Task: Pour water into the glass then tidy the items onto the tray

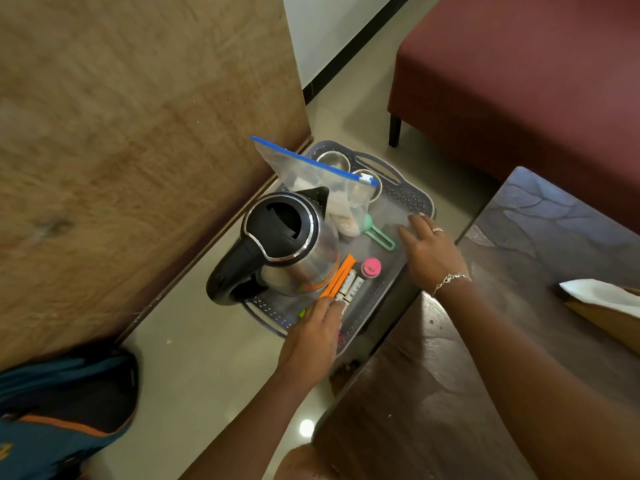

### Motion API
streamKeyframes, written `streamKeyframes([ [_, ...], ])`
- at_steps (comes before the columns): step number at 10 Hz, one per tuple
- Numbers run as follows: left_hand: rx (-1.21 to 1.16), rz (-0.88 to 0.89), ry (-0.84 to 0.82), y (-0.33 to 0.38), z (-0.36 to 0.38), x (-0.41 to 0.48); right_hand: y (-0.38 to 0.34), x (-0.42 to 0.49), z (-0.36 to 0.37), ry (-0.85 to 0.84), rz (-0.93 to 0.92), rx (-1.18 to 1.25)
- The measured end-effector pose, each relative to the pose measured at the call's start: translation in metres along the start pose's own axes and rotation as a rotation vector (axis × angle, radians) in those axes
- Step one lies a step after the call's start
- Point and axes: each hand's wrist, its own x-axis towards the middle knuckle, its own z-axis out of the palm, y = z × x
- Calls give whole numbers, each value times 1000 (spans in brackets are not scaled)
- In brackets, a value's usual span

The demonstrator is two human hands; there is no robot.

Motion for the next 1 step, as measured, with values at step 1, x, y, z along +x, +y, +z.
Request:
streamKeyframes([
  [1,29,-30,-30,6,-1,-4,-5,-32,-3,109,80,72],
])
